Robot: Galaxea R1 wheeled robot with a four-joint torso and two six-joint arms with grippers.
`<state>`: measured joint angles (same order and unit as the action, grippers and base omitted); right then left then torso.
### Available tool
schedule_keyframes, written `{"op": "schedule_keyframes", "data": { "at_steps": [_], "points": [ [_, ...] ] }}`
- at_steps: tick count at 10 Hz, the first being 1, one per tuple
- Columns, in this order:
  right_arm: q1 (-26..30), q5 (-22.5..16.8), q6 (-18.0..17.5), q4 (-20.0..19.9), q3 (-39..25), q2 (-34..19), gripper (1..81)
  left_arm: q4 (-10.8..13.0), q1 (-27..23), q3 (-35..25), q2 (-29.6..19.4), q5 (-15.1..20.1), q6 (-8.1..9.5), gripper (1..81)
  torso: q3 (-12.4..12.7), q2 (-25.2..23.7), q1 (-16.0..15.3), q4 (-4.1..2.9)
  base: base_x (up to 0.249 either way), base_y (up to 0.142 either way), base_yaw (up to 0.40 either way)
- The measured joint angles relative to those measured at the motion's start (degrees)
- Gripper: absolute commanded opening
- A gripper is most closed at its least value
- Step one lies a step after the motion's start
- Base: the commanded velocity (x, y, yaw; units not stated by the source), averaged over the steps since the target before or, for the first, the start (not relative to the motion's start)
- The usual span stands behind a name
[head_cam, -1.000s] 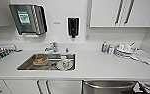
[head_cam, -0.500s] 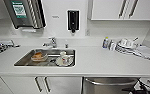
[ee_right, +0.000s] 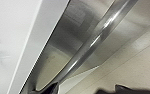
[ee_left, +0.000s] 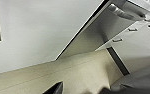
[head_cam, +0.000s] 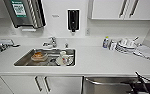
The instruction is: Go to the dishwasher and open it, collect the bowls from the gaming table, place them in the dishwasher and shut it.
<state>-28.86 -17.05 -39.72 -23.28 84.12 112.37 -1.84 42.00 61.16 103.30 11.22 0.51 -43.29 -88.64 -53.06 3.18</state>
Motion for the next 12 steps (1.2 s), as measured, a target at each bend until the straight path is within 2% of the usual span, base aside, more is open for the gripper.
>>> {"op": "schedule_keyframes", "data": {
  "at_steps": [5,7,9,12],
  "points": [
    [0.0,-3.4,-0.5,-1.6,8.0,5.7,81.1,-0.5,-4.6,-0.4,2.1,2.9,-0.02,81.1,0.0,0.0,0.0,0.0,0.0,0.0,0.0],
    [0.3,-6.8,-3.3,-2.9,10.5,7.6,81.1,-0.5,-5.4,-0.4,3.1,3.1,0.0,81.1,0.0,0.0,0.0,0.0,0.0,0.0,0.0],
    [1.2,-7.6,-8.1,-3.1,12.2,8.2,81.1,-0.5,-5.7,-0.4,3.3,3.4,-0.05,81.1,0.0,0.0,0.0,0.0,0.0,0.0,0.0],
    [2.9,-8.1,-9.5,-3.1,15.4,10.3,81.1,-0.5,-5.7,-0.4,3.2,3.4,-0.05,81.1,0.0,0.0,0.0,0.0,0.0,0.0,0.0]
  ]
}}
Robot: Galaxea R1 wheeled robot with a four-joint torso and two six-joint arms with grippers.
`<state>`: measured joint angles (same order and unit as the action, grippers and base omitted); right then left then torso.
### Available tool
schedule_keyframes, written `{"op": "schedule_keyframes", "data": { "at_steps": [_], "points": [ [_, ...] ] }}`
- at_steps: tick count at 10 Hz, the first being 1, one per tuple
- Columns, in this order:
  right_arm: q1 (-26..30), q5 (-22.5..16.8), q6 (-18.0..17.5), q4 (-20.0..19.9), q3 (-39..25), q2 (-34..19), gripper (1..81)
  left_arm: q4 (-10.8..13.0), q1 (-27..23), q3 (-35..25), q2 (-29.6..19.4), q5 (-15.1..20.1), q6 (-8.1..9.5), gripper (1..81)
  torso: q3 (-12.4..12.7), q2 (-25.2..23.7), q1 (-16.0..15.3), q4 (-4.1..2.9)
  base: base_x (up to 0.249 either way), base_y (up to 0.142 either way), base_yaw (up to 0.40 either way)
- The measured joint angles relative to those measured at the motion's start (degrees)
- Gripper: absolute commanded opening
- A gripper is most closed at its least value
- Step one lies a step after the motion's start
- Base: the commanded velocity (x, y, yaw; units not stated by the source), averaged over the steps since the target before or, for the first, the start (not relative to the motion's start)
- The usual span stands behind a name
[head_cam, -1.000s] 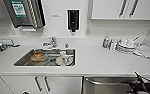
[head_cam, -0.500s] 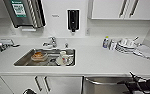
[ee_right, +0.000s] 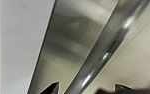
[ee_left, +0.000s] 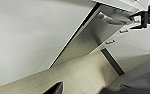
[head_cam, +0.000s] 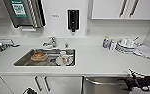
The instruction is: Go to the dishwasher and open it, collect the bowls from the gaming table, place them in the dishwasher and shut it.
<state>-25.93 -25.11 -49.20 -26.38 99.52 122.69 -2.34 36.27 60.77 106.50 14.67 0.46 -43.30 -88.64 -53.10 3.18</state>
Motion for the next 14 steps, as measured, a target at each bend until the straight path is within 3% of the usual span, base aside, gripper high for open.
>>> {"op": "schedule_keyframes", "data": {
  "at_steps": [3,9,11,14],
  "points": [
    [0.7,-0.5,-2.3,0.0,4.5,3.7,81.1,0.0,0.0,-0.4,0.0,0.0,-0.02,81.1,0.0,0.0,0.0,0.0,0.0,0.0,0.0],
    [-1.1,-8.9,-4.7,0.2,17.2,9.2,81.1,0.0,0.0,-0.5,0.1,0.2,-0.22,81.1,0.0,0.0,0.0,0.0,0.0,0.0,0.0],
    [-0.9,-11.6,-6.2,3.4,18.5,9.7,81.1,0.0,0.0,-0.6,0.0,0.4,-0.24,81.1,0.0,0.0,0.0,0.0,0.0,0.0,0.0],
    [-0.1,-15.0,-13.4,10.8,18.1,10.1,81.1,0.0,0.2,-0.6,0.0,1.0,-0.26,81.1,0.0,0.0,0.0,0.0,0.0,0.0,0.0]
  ]
}}
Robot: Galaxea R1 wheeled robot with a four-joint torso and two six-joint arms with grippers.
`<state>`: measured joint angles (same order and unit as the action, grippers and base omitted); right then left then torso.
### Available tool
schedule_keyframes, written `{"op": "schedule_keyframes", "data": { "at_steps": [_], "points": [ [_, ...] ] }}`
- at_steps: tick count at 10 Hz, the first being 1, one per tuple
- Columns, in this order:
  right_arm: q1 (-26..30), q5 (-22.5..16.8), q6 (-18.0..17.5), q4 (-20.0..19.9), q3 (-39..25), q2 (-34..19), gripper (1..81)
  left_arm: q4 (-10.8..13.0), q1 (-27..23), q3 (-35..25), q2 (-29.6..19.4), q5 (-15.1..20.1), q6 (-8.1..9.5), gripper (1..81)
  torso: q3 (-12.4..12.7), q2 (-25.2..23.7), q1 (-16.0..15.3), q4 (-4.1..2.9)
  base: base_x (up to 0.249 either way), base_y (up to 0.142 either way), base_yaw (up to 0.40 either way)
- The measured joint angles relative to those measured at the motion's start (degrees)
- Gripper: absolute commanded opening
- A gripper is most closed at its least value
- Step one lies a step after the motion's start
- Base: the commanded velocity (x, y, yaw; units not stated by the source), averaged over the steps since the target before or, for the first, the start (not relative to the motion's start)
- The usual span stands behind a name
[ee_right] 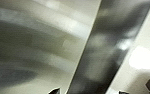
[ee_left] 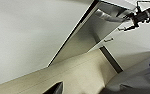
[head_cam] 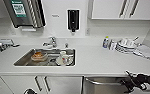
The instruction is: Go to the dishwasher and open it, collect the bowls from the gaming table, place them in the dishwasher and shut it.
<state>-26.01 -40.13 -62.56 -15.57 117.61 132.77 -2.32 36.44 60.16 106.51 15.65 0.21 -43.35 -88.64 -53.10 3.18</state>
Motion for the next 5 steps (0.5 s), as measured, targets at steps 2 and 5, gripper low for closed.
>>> {"op": "schedule_keyframes", "data": {
  "at_steps": [2,5],
  "points": [
    [-0.4,1.1,-3.3,2.6,-2.6,-1.1,81.1,0.0,0.0,0.0,0.0,0.0,-0.11,81.1,0.0,0.0,0.0,0.0,0.0,0.0,0.0],
    [-2.5,4.7,-4.2,2.5,-4.6,-2.9,81.1,0.0,0.0,-0.3,0.0,0.0,-0.16,81.1,0.0,0.0,0.0,-0.02,0.0,0.0,0.0]
  ]
}}
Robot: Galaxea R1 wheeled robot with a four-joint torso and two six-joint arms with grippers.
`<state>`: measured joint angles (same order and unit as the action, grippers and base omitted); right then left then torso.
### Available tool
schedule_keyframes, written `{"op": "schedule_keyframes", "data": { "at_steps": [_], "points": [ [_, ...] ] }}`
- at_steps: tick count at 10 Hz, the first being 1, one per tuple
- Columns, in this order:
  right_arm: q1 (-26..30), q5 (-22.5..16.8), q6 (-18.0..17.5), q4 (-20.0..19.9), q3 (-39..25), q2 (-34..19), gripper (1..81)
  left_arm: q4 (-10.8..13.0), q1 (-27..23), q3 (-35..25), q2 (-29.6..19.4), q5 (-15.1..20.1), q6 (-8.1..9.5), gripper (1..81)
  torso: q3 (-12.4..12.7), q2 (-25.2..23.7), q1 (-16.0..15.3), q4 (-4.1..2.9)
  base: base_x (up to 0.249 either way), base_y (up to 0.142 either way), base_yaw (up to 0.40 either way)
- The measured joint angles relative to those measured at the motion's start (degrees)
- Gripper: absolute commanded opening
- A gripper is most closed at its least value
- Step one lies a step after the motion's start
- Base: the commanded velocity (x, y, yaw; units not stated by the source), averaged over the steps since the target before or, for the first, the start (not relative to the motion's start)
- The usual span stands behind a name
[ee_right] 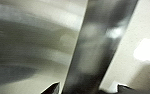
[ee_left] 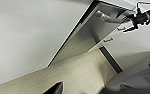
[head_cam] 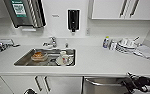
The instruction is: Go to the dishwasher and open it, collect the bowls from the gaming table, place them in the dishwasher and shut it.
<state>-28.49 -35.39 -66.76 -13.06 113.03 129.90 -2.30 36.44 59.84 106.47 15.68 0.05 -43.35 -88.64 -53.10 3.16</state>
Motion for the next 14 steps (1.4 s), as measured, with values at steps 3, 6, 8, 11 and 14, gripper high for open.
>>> {"op": "schedule_keyframes", "data": {
  "at_steps": [3,6,8,11,14],
  "points": [
    [-1.5,1.0,-0.2,-0.4,-1.3,-1.2,81.1,0.0,0.0,0.0,0.0,0.0,0.0,81.1,0.0,0.0,0.0,0.0,0.0,0.0,0.0],
    [-2.2,2.9,0.7,-0.5,-1.9,-1.8,81.1,0.0,0.0,-0.1,0.0,0.0,0.02,81.1,0.0,0.0,0.0,0.0,0.0,0.0,0.0],
    [-3.2,4.5,0.7,-0.9,-2.8,-2.8,81.1,0.0,0.0,-0.1,0.2,0.0,0.02,81.1,0.0,0.0,0.0,0.0,0.0,0.0,0.0],
    [-5.2,7.3,2.2,-1.1,-3.5,-4.6,81.1,0.0,0.0,-0.1,0.6,0.0,0.05,81.1,0.1,0.0,0.0,0.0,0.0,0.0,0.0],
    [-7.1,10.6,3.4,-1.1,-4.3,-5.5,81.1,0.0,0.0,-0.1,0.7,0.1,0.05,81.1,0.1,-0.1,0.0,0.0,0.0,0.0,0.0]
  ]
}}
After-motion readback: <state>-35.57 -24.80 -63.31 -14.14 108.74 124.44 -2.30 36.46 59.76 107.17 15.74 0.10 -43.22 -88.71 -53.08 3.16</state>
